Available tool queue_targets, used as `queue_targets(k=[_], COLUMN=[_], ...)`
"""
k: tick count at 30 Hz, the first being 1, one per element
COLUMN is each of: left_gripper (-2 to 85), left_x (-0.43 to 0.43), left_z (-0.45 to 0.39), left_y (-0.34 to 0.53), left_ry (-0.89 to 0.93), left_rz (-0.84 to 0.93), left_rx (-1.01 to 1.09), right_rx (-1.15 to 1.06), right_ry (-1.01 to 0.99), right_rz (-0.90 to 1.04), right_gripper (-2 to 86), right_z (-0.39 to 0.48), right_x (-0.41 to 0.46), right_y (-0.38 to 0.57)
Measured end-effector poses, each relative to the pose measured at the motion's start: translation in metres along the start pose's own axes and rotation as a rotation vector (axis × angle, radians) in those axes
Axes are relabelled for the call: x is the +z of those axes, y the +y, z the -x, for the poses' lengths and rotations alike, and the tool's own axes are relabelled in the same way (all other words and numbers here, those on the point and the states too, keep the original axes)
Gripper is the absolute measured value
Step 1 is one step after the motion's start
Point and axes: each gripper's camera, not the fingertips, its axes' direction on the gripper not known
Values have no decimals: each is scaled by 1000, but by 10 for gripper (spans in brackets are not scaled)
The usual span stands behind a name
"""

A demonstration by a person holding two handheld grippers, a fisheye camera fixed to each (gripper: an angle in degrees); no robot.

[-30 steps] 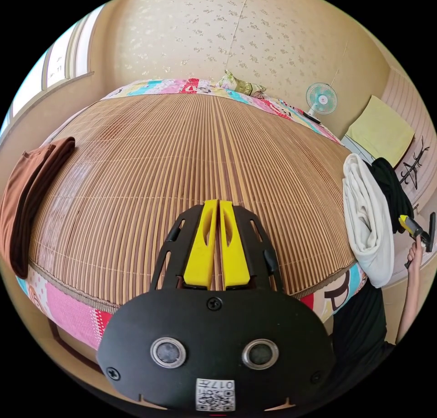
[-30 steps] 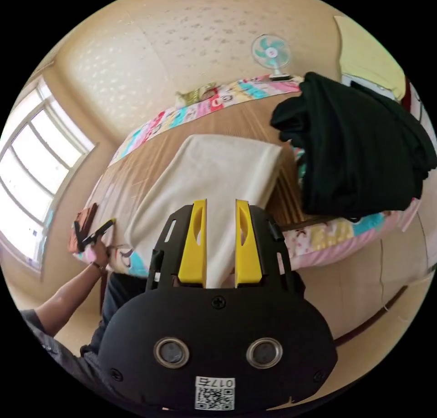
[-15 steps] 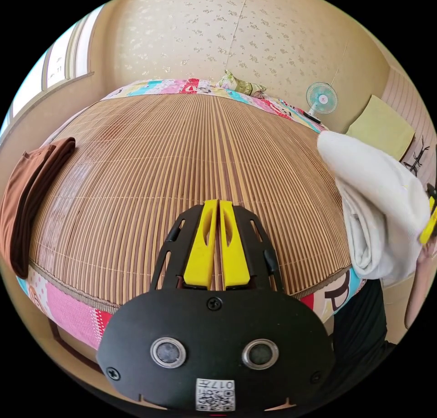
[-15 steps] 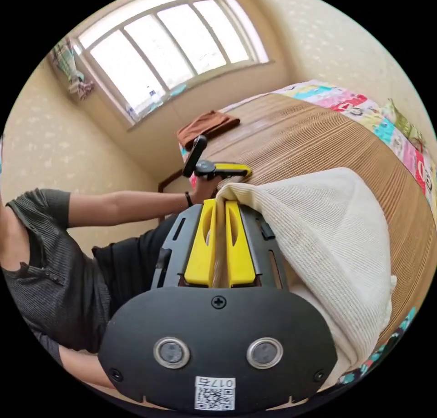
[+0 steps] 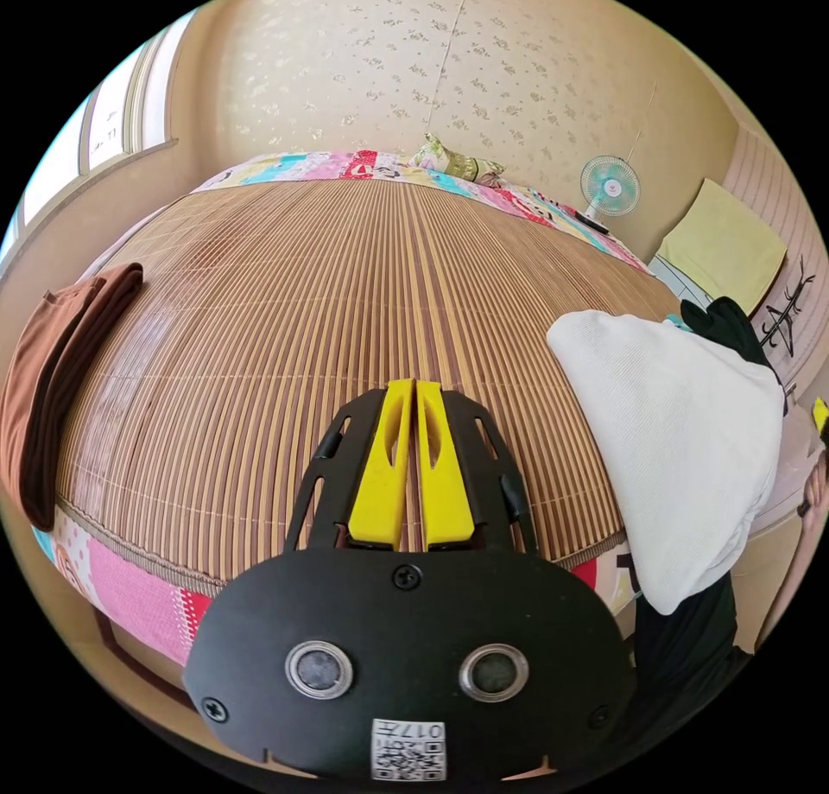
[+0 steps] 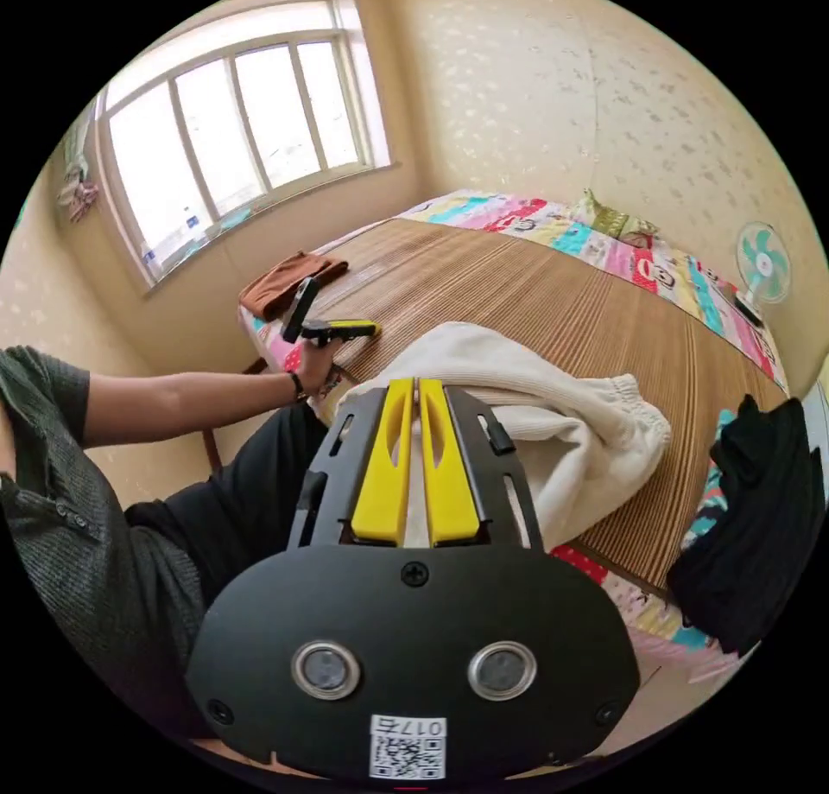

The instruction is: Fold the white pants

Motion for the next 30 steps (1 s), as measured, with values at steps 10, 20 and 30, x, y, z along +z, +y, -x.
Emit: queue_targets(k=[10, 20, 30], left_gripper=[-10, -10, -10], left_x=[5, 13, 22], left_z=[-11, -26, -46], left_y=[9, 17, 21], left_ry=[3, 15, 13], left_rz=[-1, -2, -8], left_rx=[-3, -8, -8], right_rx=[855, 73, 413], right_ry=[50, 144, 141], right_rz=[249, -239, -139], right_gripper=[129, 52, 85], right_z=[-278, -131, -240], right_x=[110, -41, -16], right_y=[77, -96, -111])
